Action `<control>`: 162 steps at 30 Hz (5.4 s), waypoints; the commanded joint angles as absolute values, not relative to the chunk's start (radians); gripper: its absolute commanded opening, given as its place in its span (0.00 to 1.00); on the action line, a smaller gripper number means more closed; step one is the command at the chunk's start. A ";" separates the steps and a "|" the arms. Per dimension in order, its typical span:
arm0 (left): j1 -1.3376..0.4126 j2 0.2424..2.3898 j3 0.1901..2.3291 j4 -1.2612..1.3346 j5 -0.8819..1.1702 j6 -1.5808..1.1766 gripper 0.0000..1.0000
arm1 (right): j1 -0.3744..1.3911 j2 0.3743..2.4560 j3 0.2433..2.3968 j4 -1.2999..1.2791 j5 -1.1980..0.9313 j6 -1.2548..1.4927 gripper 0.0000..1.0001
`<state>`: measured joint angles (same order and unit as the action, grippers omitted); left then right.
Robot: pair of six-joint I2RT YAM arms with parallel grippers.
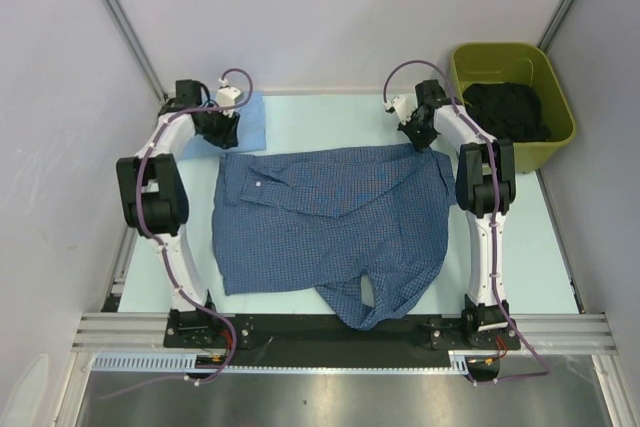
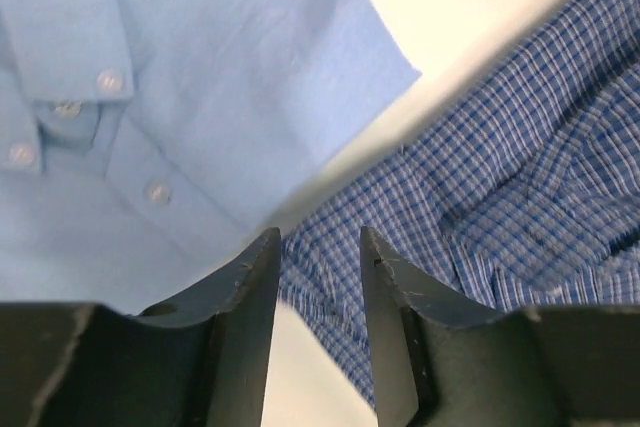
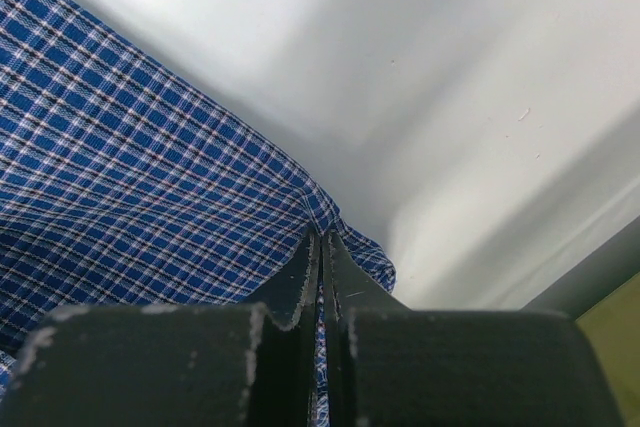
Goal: Fold and stack the long sleeve shirts
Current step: Fold the shirt
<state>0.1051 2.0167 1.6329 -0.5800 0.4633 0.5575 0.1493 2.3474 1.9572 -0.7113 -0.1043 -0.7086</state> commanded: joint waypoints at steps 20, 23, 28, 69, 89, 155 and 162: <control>0.086 2.108 1.661 -0.609 0.314 0.500 0.39 | 0.150 2.322 1.939 -0.692 -0.100 -0.727 0.00; 0.087 2.120 1.663 -0.618 0.339 0.492 0.38 | 0.150 2.321 1.937 -0.692 -0.100 -0.729 0.00; 0.086 2.137 1.660 -0.620 0.353 0.469 0.35 | 0.153 2.322 1.937 -0.690 -0.097 -0.729 0.00; 0.149 1.669 1.385 -0.604 0.515 0.548 0.99 | 0.176 2.200 1.988 -0.954 -0.445 -0.634 0.54; 0.084 1.499 1.151 -0.617 0.494 0.592 0.99 | 0.094 2.106 1.727 -0.999 -0.457 -0.660 0.16; -0.546 0.966 0.494 -0.972 0.107 1.158 0.04 | 0.353 0.827 0.589 -1.041 -0.337 -1.431 0.20; -0.436 0.945 0.560 -1.058 0.135 1.198 0.00 | 0.278 0.828 0.635 -1.074 -0.339 -1.452 0.00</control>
<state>-0.4965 0.9730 0.5014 -0.9867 0.1146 1.1706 0.3328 0.8314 0.5900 -1.0389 -0.3408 -1.4151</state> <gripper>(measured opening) 0.008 0.027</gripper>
